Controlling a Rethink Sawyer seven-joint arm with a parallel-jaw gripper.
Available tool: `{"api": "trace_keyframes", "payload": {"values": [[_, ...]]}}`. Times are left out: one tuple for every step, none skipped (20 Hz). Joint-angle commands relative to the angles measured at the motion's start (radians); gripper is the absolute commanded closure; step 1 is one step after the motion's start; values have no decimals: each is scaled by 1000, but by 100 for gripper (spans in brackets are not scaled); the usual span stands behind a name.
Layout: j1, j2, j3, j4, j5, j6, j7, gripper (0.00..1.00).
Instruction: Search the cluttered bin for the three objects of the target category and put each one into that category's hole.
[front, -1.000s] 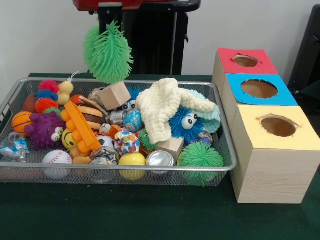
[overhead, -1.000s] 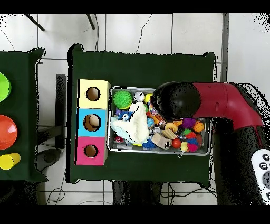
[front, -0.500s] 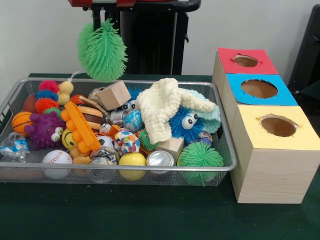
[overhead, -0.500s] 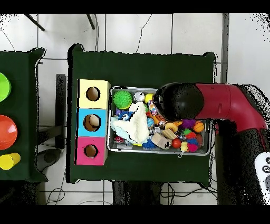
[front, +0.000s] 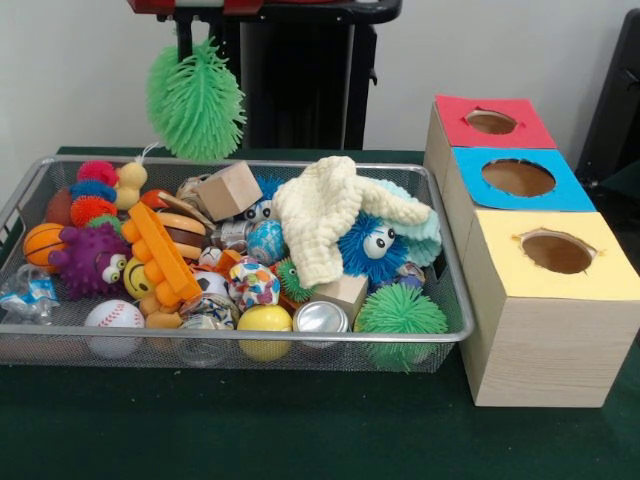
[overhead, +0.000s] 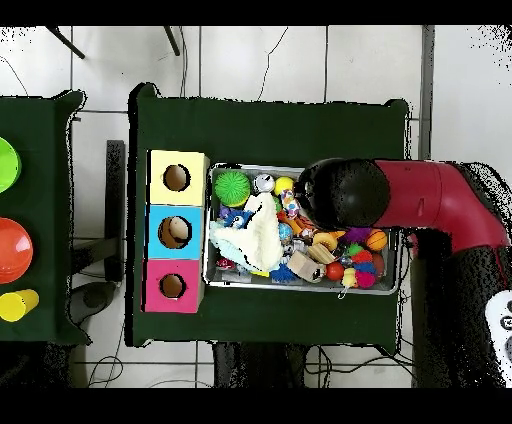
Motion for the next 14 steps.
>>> {"api": "trace_keyframes", "payload": {"values": [[0,3,-23,130,16,-63,61,100],[0,3,-24,133,16,-66,62,100],[1,3,-25,134,16,-66,63,100],[3,2,-26,135,16,-65,64,100],[2,2,-26,135,17,-66,62,100],[1,2,-26,136,17,-67,61,100],[1,4,-26,134,16,-66,59,100],[1,4,-27,136,18,-68,61,100],[-1,3,-28,141,18,-72,61,100],[-1,3,-28,143,18,-78,63,100],[-1,4,-32,149,21,-86,76,100],[-1,4,-37,156,25,-93,89,100],[-2,8,-39,159,30,-95,96,100],[-2,11,-39,158,30,-96,93,100]]}}
